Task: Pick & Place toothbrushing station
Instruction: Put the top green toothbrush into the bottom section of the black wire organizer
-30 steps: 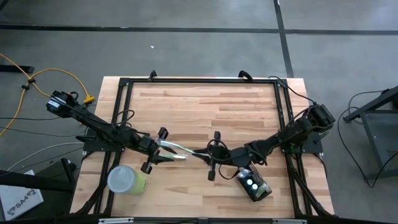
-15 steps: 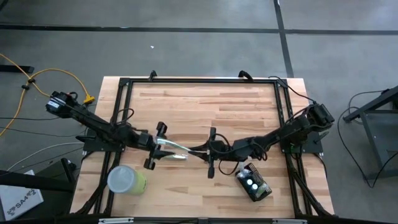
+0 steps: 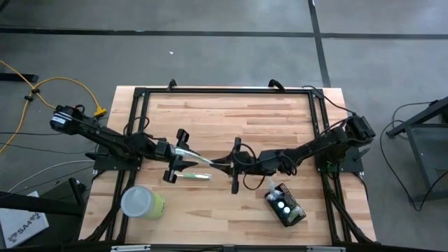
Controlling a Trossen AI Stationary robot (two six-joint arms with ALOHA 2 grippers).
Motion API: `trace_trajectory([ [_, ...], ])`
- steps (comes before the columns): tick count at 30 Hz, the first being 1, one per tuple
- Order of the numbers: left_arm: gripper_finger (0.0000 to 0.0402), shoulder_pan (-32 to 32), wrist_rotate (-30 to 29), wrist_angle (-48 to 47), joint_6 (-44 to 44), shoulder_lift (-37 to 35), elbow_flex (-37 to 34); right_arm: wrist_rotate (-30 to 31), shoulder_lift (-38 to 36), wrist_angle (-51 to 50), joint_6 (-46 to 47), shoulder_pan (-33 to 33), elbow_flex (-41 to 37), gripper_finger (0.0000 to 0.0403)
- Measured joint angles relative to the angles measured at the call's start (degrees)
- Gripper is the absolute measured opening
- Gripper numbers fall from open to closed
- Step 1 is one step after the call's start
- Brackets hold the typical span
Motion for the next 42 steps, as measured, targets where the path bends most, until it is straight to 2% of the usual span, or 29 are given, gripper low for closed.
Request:
trace_trajectory([
  [11,0.0126,2.87,2.26,2.53,0.0,0.04,0.13,-3.73,1.77,1.04,1.56,-3.0,0.0,0.0015],
  [17,0.0124,3.57,2.31,2.89,0.0,3.9,2.21,-3.73,3.93,4.25,1.51,-3.97,-0.02,0.0015],
  [21,0.0099,3.54,2.29,2.99,-0.96,6.42,2.95,-3.69,3.91,5.0,0.66,-4.05,0.0,0.0015],
  [29,0.0015,3.54,1.89,4.87,-4.47,7.07,2.95,-3.25,3.91,5.05,-0.28,-3.86,0.0,0.0015],
  [34,0.0015,3.54,1.89,4.84,-5.38,7.07,2.95,-3.28,3.91,5.02,-0.21,-3.81,0.0,0.0022],
  [42,0.0015,3.52,2.13,3.19,-8.29,7.07,2.95,-3.42,3.83,3.52,-2.11,-2.79,0.0,0.0067],
])
